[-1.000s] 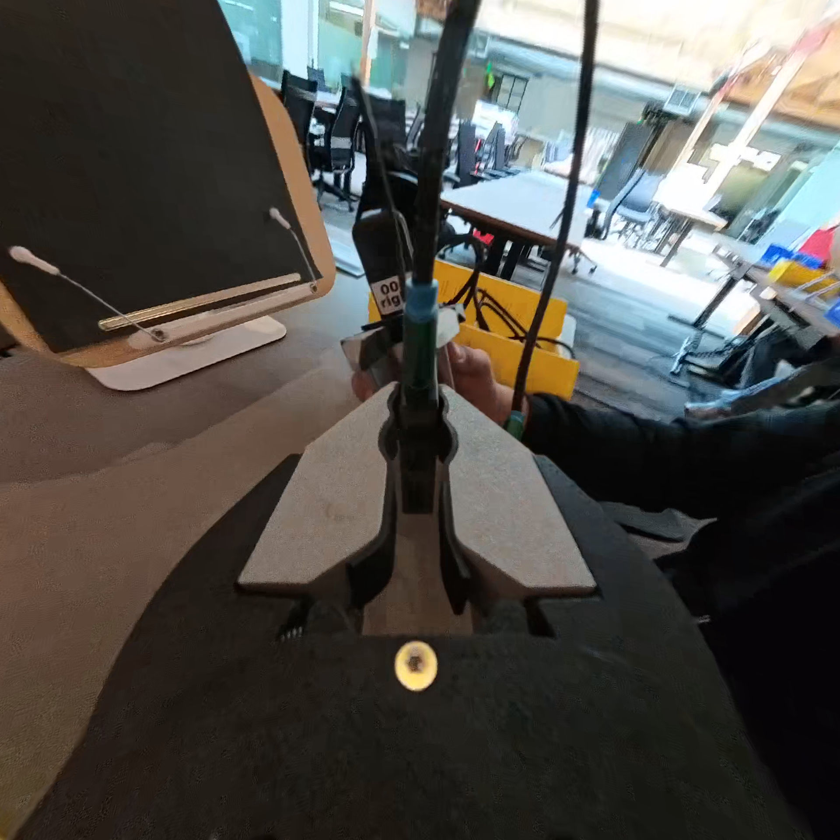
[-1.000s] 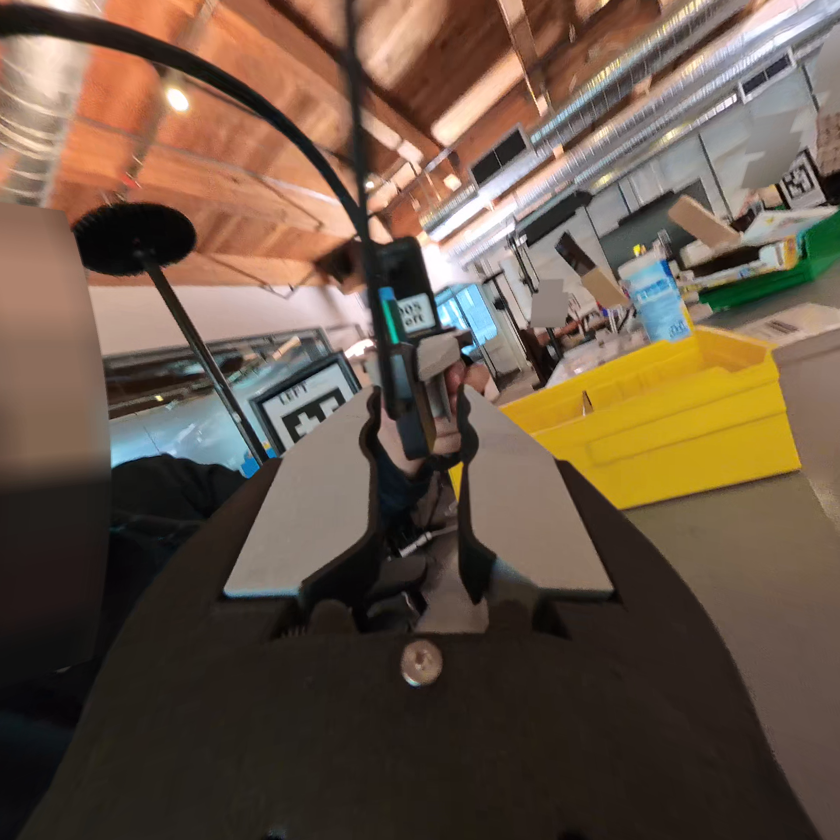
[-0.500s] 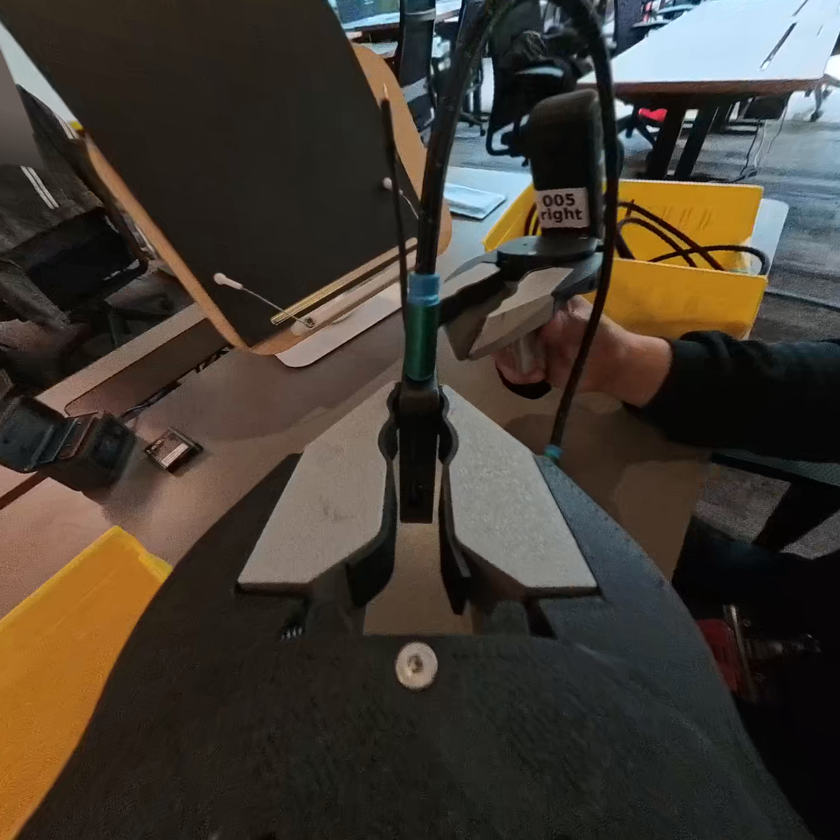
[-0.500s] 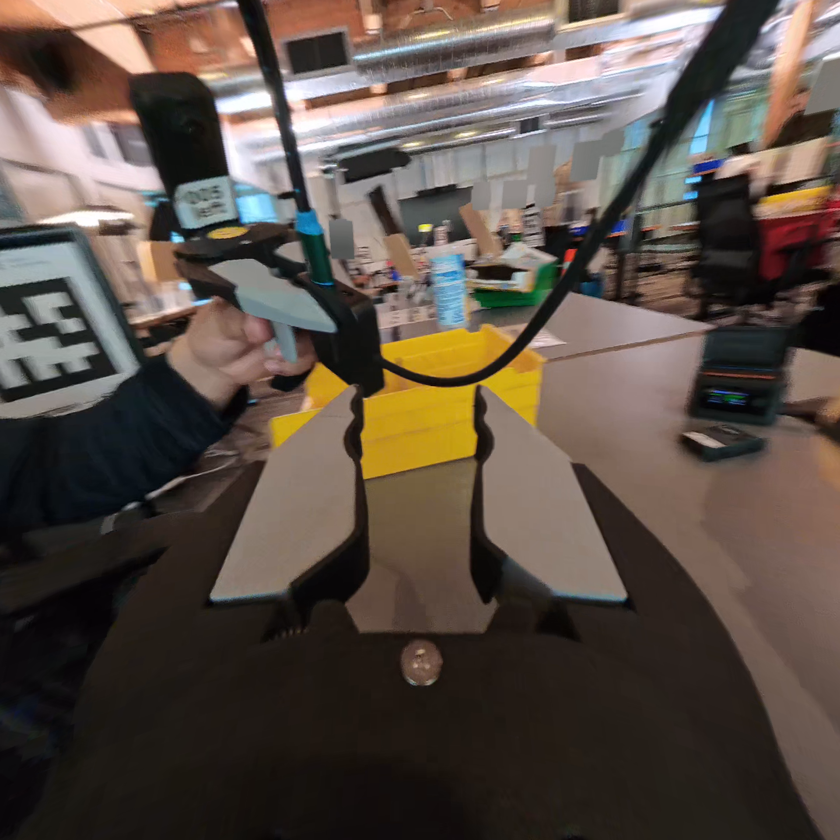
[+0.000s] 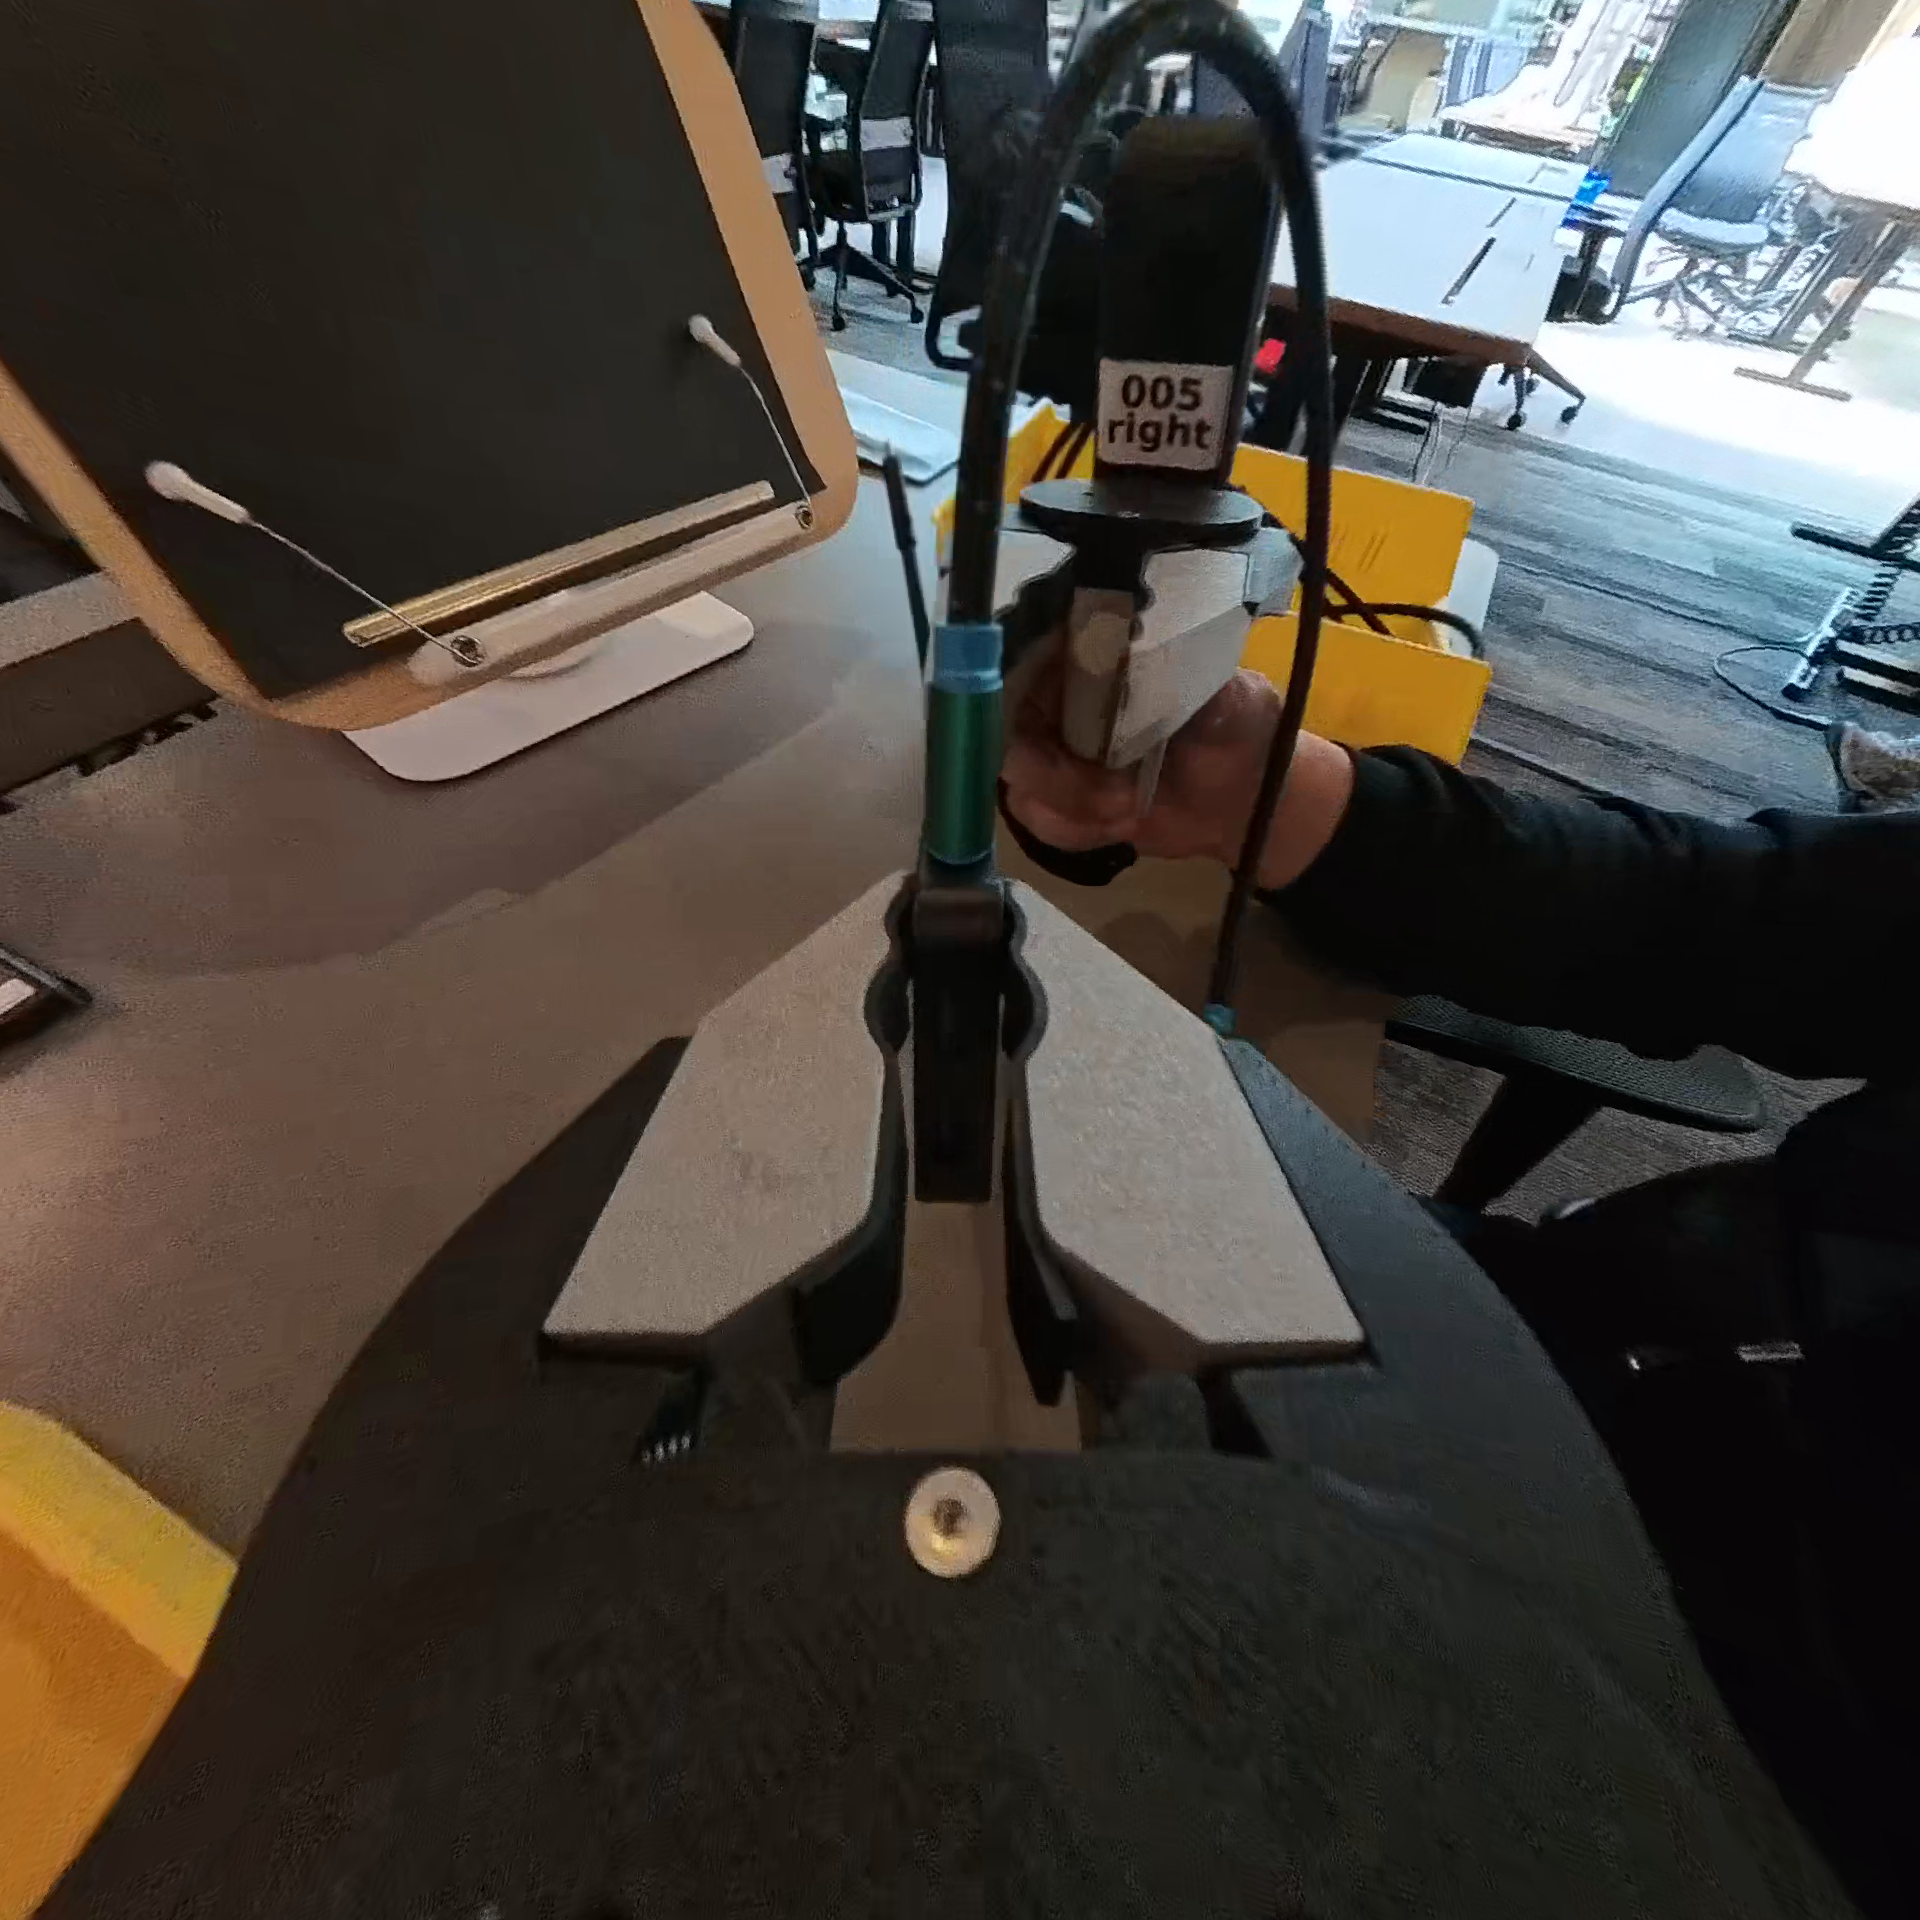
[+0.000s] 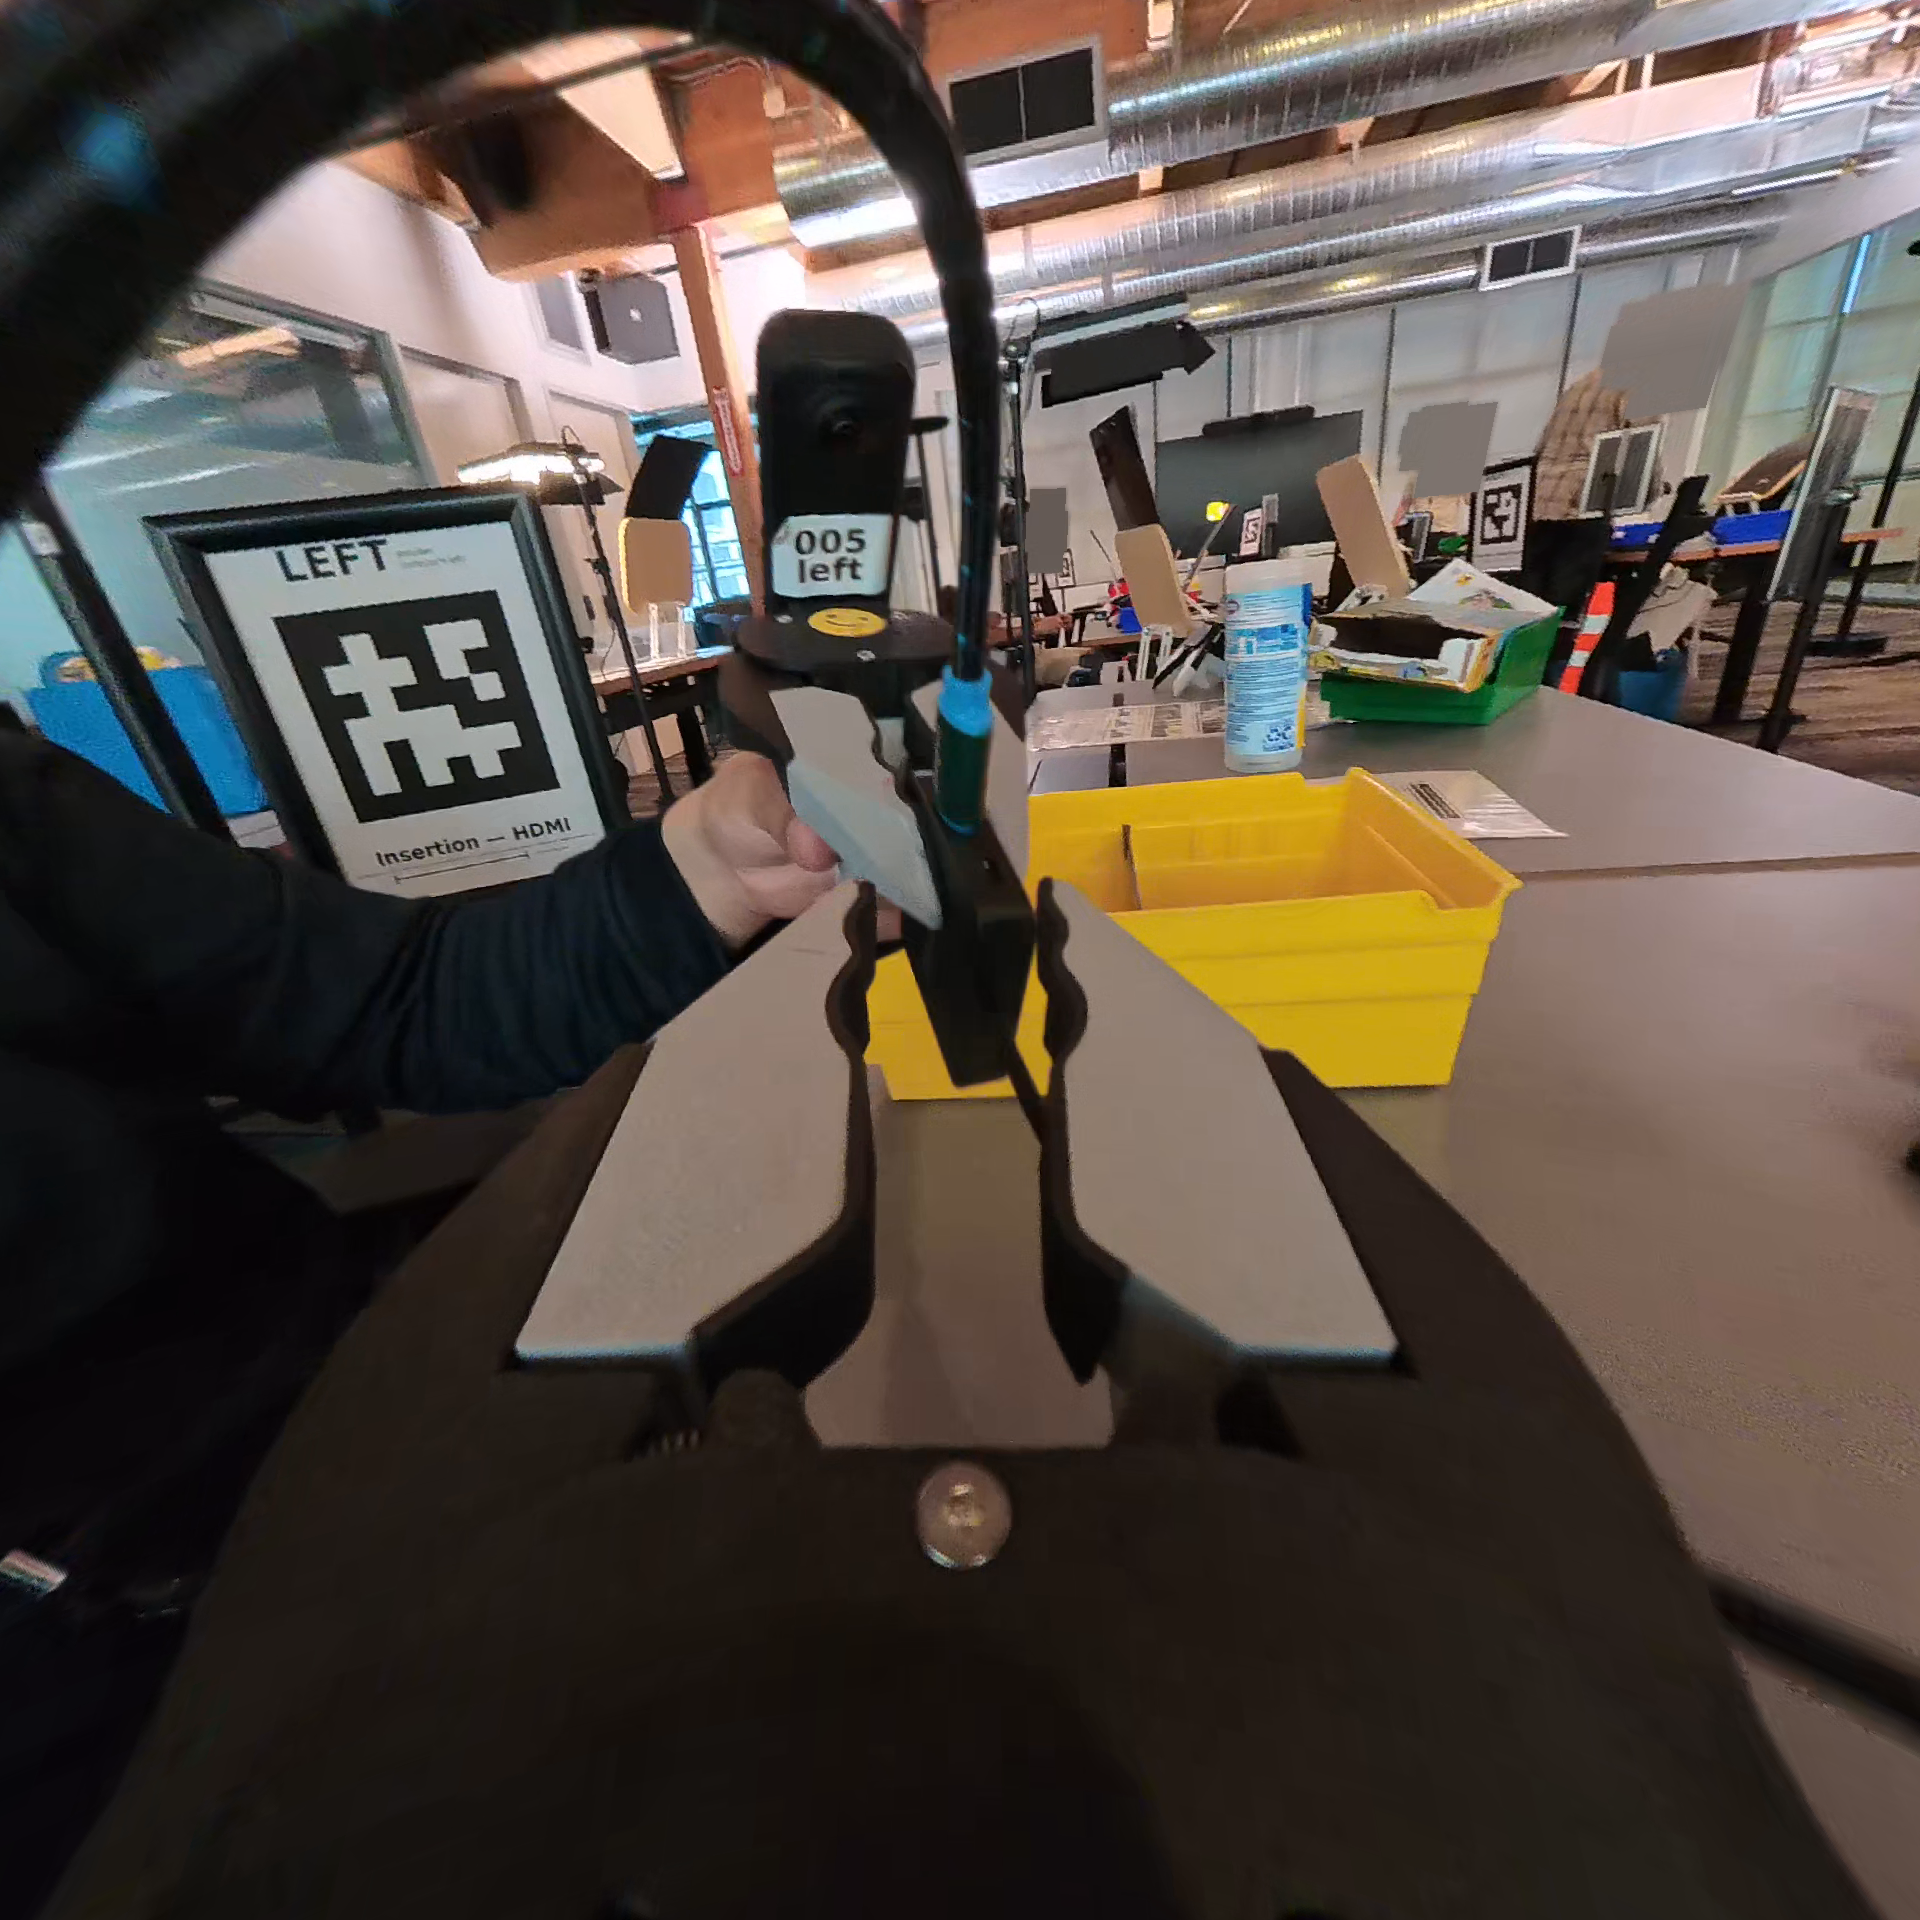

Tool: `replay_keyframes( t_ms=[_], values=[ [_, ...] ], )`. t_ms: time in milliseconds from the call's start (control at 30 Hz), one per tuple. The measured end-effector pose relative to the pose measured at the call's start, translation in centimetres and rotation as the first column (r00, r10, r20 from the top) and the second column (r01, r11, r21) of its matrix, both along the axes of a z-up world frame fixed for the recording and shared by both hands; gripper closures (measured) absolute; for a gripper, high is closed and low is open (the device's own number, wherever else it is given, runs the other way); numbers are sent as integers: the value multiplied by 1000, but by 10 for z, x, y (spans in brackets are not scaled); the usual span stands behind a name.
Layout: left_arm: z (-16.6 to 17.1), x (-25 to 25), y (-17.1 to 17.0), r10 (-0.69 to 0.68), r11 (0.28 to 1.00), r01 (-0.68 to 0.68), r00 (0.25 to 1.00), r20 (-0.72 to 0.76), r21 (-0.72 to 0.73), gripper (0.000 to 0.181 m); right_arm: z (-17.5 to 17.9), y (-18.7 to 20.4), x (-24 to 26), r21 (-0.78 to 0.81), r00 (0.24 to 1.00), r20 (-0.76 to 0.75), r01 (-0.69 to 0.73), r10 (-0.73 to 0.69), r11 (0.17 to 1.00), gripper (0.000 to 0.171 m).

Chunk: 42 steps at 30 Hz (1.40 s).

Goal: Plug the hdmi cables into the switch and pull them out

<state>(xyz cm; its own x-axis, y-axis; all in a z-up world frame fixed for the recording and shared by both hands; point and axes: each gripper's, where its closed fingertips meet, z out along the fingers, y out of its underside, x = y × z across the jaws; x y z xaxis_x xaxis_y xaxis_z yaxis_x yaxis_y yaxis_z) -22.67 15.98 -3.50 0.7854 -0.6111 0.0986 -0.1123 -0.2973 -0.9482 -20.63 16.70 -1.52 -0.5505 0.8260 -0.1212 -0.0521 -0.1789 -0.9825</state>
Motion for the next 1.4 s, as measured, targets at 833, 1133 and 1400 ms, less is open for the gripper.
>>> replay_keyframes(
  t_ms=[833,1133,1400],
  values=[
    [-6,44,22,54,980,-100,967,250,175,169,2,-5,1,-190,998,-3,-65,65,980,163],
    [7,45,27,91,961,-176,928,361,211,170,14,7,4,-338,996,-77,-64,40,939,165],
    [-30,58,16,36,968,-95,969,245,233,170,4,64,14,-159,968,31,252,-250,955,163]
  ],
)
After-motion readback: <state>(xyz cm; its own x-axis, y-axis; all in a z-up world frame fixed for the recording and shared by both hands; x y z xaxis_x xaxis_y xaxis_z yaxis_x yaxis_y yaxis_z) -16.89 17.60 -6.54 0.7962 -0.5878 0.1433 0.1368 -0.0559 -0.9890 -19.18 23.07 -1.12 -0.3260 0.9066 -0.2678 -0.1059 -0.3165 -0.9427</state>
